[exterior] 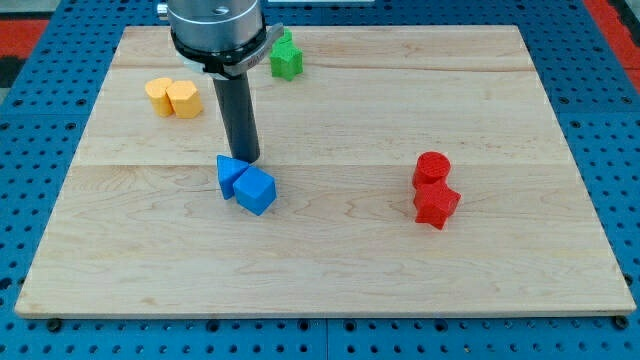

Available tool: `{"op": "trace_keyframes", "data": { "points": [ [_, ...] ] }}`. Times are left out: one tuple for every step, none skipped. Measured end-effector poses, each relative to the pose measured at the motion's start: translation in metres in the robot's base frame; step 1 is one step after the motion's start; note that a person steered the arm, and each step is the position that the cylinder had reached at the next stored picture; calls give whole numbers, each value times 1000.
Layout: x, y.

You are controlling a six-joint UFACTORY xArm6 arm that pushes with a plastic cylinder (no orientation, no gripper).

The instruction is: Push both the yellow blocks slightly to the right side

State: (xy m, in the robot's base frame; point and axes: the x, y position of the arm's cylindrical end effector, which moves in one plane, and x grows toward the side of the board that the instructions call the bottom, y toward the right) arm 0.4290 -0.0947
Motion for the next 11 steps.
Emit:
{"op": "trace_keyframes", "data": {
  "points": [
    [-5, -45],
    [-5, -113],
    [-16, -177],
    [-65, -188],
    [-91, -173],
    [-93, -126],
    [-91, -84],
    [-91, -50],
    [-90, -14],
    [-90, 26],
    [-79, 48]
  ]
}}
